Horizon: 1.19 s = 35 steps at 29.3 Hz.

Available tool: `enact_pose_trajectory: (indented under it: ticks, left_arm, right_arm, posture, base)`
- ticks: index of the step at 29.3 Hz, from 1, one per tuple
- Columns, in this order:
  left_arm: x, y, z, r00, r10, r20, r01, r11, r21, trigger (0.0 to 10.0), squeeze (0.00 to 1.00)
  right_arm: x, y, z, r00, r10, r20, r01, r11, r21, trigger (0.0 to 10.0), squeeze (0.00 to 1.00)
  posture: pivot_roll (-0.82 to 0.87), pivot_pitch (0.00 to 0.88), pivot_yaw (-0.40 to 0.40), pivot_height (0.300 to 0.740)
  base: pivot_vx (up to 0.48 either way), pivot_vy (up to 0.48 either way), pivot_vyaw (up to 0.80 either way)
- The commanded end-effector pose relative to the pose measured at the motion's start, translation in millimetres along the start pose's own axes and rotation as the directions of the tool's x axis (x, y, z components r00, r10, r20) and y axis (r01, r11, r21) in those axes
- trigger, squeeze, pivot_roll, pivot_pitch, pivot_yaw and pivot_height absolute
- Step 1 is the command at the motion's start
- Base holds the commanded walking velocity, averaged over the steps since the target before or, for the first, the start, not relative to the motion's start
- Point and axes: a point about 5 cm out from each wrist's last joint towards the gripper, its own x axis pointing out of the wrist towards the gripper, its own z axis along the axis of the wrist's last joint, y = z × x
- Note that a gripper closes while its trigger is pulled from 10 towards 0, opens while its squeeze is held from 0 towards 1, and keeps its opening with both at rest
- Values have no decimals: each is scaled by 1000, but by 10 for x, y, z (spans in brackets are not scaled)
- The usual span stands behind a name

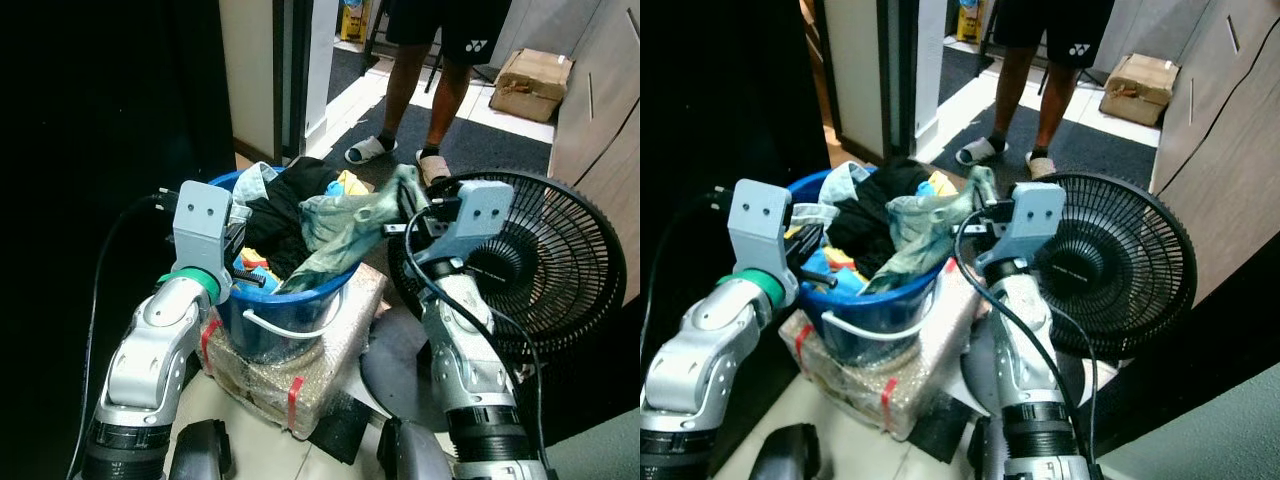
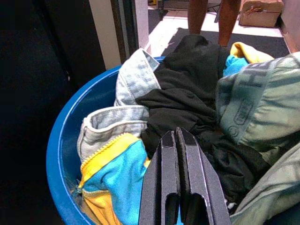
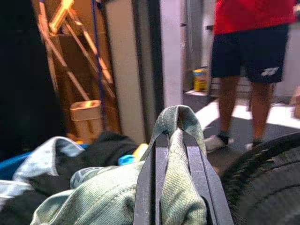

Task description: Clothes washing

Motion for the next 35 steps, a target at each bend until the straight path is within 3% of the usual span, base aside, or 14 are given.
enact_pose_trajectory:
  ticks: [1, 35]
  left_arm:
    - [-4, 15, -20, 1000, 6, -5, -6, 1000, 3, 10000, 0]
    - [-18, -3, 5, 1000, 6, 4, -6, 1000, -7, 10000, 0]
  right_arm:
    - [-3, -42, 6, 1000, -26, 15, 26, 999, -22, 10000, 0]
    - [-102, 60, -80, 999, -34, -6, 33, 998, -48, 10000, 0]
  posture:
    - [180, 29, -5, 556]
    - [177, 27, -4, 641]
  base:
    - [0, 0, 0]
    - [0, 0, 0]
